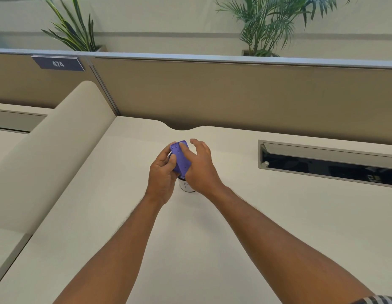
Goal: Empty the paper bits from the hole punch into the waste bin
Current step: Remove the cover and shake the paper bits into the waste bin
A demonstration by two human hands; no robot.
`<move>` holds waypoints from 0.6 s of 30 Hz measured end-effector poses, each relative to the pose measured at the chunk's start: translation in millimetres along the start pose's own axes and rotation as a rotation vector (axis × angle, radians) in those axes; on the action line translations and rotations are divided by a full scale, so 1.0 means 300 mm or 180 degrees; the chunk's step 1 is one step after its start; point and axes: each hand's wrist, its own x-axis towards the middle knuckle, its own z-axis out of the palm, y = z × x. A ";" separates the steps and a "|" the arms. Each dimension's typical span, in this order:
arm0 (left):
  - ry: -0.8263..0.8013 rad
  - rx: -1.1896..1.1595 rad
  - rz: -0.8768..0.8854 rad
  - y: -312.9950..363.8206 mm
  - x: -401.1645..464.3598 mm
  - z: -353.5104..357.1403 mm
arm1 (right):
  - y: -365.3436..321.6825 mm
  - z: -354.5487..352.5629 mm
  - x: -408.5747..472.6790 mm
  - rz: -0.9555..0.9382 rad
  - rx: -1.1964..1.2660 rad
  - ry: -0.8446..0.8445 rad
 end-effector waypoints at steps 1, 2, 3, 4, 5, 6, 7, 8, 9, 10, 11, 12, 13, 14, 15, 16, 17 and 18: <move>0.0016 -0.0003 -0.0029 -0.001 0.000 0.001 | 0.002 0.000 -0.001 -0.0018 0.0001 -0.0023; 0.0035 0.0013 -0.0050 -0.001 0.000 0.001 | 0.003 0.000 -0.004 -0.0053 -0.0014 -0.0056; 0.0047 0.0038 -0.0057 0.000 0.000 0.001 | 0.005 -0.001 -0.007 -0.0099 -0.0022 -0.0080; 0.0051 0.0069 -0.0049 0.000 0.000 0.001 | 0.007 -0.003 -0.011 -0.0152 -0.0003 -0.0082; 0.0054 0.0096 -0.0035 0.001 -0.001 0.000 | 0.010 -0.006 -0.015 -0.0199 0.0053 -0.0061; 0.0062 0.0112 -0.0020 0.001 -0.003 -0.001 | 0.014 -0.010 -0.020 -0.0234 0.0144 -0.0027; 0.0071 0.0106 -0.0001 0.002 -0.004 -0.001 | 0.019 -0.016 -0.025 -0.0250 0.0251 -0.0005; 0.0083 0.0101 0.0024 0.004 -0.006 -0.001 | 0.026 -0.023 -0.031 -0.0247 0.0338 -0.0004; 0.0109 0.0126 0.0054 0.005 -0.007 -0.002 | 0.036 -0.029 -0.038 -0.0218 0.0389 -0.0007; 0.0160 0.0193 0.0095 0.007 -0.008 -0.003 | 0.044 -0.035 -0.044 -0.0167 0.0419 0.0021; 0.0217 0.0292 0.0143 0.010 -0.009 -0.003 | 0.051 -0.042 -0.052 -0.0098 0.0440 0.0100; 0.0259 0.0411 0.0203 0.013 -0.011 -0.004 | 0.056 -0.048 -0.060 -0.0013 0.0460 0.0221; 0.0285 0.0555 0.0288 0.016 -0.012 -0.005 | 0.060 -0.053 -0.069 0.0078 0.0461 0.0376; 0.0295 0.0716 0.0398 0.018 -0.015 -0.008 | 0.065 -0.057 -0.079 0.0163 0.0449 0.0550; 0.0278 0.0881 0.0525 0.020 -0.016 -0.010 | 0.072 -0.060 -0.087 0.0239 0.0422 0.0716; 0.0238 0.1024 0.0649 0.020 -0.017 -0.011 | 0.083 -0.063 -0.094 0.0319 0.0394 0.0848; 0.0194 0.1137 0.0744 0.019 -0.017 -0.013 | 0.094 -0.064 -0.101 0.0409 0.0371 0.0939; 0.0165 0.1225 0.0820 0.019 -0.016 -0.015 | 0.105 -0.066 -0.109 0.0491 0.0367 0.0996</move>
